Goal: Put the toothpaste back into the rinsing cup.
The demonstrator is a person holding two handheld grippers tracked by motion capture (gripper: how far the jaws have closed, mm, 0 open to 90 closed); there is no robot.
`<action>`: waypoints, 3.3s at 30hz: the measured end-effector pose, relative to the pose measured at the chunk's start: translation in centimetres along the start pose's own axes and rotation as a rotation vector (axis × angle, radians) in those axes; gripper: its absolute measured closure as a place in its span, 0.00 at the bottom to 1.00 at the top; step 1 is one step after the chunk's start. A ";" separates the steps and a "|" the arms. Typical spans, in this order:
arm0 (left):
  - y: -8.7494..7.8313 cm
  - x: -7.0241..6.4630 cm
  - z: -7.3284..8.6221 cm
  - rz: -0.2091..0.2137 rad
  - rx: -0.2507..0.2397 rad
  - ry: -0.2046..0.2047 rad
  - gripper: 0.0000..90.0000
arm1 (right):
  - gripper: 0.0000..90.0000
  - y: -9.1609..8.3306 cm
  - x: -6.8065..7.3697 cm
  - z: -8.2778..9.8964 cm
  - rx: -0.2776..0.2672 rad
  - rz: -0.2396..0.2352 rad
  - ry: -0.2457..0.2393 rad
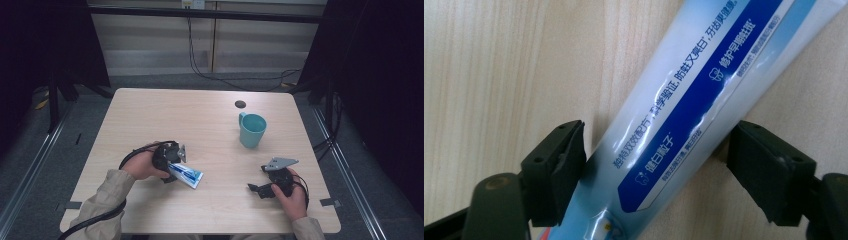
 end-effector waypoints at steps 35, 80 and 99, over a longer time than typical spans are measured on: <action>-1.3 -0.6 0.5 0.111 -0.011 -0.247 0.81 | 0.13 0.0 -0.1 0.0 -0.002 -0.003 0.001; -6.6 0.1 -1.3 0.189 -0.412 -0.522 0.82 | 0.12 0.3 -0.2 -0.2 0.006 0.014 0.003; -7.8 0.4 -1.7 0.164 -0.503 -0.561 0.82 | 0.15 -0.2 -0.1 -2.0 -0.016 -0.009 0.006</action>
Point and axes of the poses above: each handheld gripper's, and its own axes: y roughly forward along the jaws, z roughly out of its underside, x roughly to its left, the point moved 8 cm from there along y, roughly forward along the jaws, and after that the axes turned 9 degrees about -y, right-handed, at the moved point
